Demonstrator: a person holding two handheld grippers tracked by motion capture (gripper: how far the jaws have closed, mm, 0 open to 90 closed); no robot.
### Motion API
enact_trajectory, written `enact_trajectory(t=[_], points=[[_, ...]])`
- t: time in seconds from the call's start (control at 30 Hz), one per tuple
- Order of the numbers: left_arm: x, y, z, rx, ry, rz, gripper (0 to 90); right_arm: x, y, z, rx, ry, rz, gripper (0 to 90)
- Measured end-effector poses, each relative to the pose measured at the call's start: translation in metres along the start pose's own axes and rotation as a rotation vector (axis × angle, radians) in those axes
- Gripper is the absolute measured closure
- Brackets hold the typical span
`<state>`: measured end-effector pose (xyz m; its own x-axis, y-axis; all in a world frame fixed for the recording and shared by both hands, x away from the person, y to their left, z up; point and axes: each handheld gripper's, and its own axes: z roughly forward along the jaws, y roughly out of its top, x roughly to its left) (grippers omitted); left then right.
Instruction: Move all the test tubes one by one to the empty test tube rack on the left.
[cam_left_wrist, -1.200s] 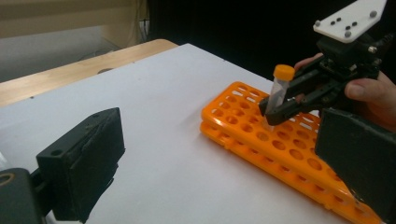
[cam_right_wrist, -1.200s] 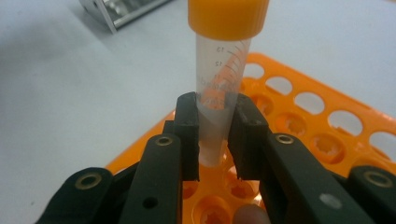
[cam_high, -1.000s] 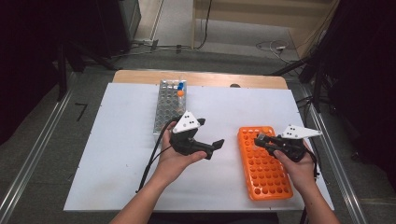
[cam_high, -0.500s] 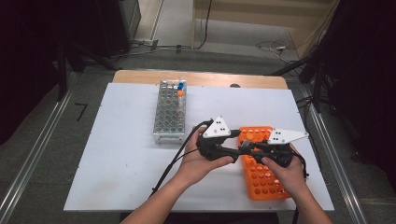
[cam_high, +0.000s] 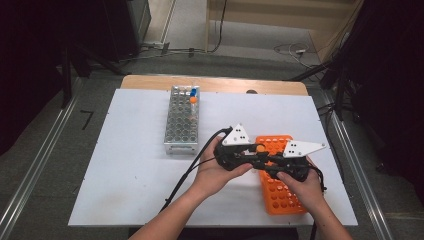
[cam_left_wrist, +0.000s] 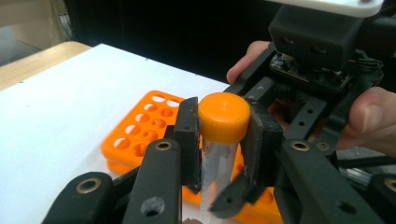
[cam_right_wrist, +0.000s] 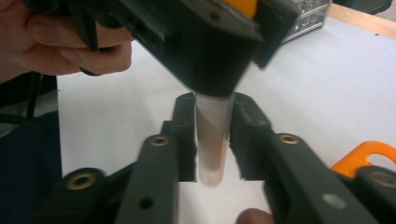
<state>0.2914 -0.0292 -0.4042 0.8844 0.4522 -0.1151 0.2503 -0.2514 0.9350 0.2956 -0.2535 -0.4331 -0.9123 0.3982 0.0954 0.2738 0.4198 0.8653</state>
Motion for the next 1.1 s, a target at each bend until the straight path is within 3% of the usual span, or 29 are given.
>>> enact_trajectory(t=[0.2,0.47,0.6,0.7,0.83,1.1], points=[[0.020,-0.001,-0.020,-0.040,0.108,-0.015,70.8,-0.011,-0.008,-0.010,-0.026,0.011,0.028,44.0],[0.064,-0.006,-0.058,-0.096,0.297,-0.037,70.9,-0.028,-0.022,-0.031,-0.066,-0.017,0.043,4.9],[0.087,-0.007,-0.076,-0.131,0.399,-0.048,70.8,-0.036,-0.028,-0.039,-0.086,-0.041,0.073,0.0],[0.105,-0.012,-0.087,-0.166,0.472,-0.088,70.8,-0.040,-0.031,-0.044,-0.119,-0.089,0.099,0.0],[0.122,-0.019,-0.093,-0.180,0.555,-0.128,70.9,-0.043,-0.033,-0.048,-0.133,-0.111,0.111,0.0],[0.139,-0.024,-0.089,-0.248,0.649,-0.168,70.8,-0.042,-0.035,-0.045,-0.116,-0.108,0.107,0.0]])
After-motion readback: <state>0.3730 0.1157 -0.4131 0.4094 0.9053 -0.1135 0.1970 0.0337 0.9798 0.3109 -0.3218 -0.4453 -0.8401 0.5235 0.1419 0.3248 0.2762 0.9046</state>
